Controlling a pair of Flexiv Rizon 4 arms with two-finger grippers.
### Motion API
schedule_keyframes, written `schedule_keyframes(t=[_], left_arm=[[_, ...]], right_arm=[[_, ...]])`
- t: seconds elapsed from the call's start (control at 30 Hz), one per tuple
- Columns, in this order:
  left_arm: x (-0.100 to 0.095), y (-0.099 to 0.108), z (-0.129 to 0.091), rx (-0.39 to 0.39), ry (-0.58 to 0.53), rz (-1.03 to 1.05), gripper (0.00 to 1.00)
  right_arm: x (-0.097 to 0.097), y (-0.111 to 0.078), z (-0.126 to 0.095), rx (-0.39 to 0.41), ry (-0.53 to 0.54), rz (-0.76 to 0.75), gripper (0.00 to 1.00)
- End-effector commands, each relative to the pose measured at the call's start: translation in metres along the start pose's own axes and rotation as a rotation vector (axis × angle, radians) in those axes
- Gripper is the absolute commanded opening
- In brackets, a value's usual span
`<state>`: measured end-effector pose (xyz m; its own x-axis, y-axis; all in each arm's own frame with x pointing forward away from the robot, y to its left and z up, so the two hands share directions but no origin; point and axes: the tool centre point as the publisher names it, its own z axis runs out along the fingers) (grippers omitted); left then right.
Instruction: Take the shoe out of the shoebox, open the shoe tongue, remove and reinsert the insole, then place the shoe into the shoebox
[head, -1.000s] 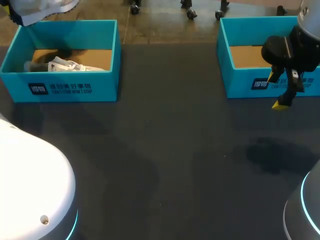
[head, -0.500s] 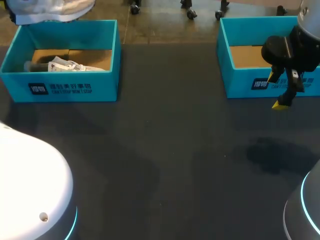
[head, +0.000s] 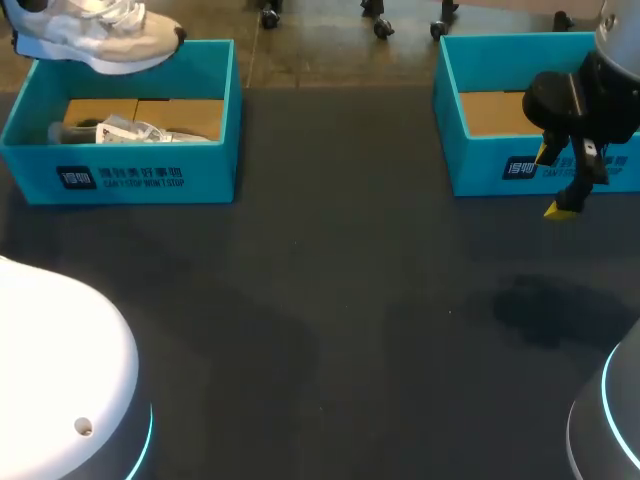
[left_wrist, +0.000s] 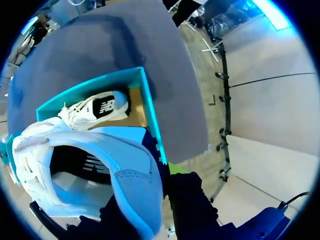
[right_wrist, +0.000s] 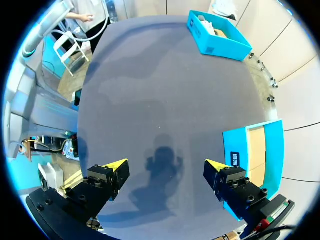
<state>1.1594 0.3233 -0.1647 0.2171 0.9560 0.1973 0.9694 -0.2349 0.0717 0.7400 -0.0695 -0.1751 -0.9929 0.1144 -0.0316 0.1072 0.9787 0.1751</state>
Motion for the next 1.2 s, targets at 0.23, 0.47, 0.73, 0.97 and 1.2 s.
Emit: schedule_keyframes(t=[0.23, 0.47, 0.73, 0.97, 1.2], left_arm=[[-0.013, -0.005, 0.014, 0.02, -0.053, -0.083, 0.0], [-0.019, -0.001, 0.03, 0.026, -0.034, -0.145, 0.0], [-0.024, 0.002, 0.052, 0.032, -0.016, -0.159, 0.0], [-0.025, 0.003, 0.073, 0.04, -0.019, -0.188, 0.0], [-0.03, 0.005, 0.094, 0.05, -0.014, -0.202, 0.0]], right_arm=[[-0.001, 0.001, 0.001, 0.004, 0.002, 0.001, 1.0], [-0.001, 0.001, 0.001, 0.004, 0.002, 0.001, 1.0], [-0.001, 0.001, 0.001, 0.004, 0.002, 0.001, 1.0], [-0.001, 0.001, 0.001, 0.004, 0.002, 0.001, 1.0], [-0.001, 0.001, 0.001, 0.004, 0.002, 0.001, 1.0]])
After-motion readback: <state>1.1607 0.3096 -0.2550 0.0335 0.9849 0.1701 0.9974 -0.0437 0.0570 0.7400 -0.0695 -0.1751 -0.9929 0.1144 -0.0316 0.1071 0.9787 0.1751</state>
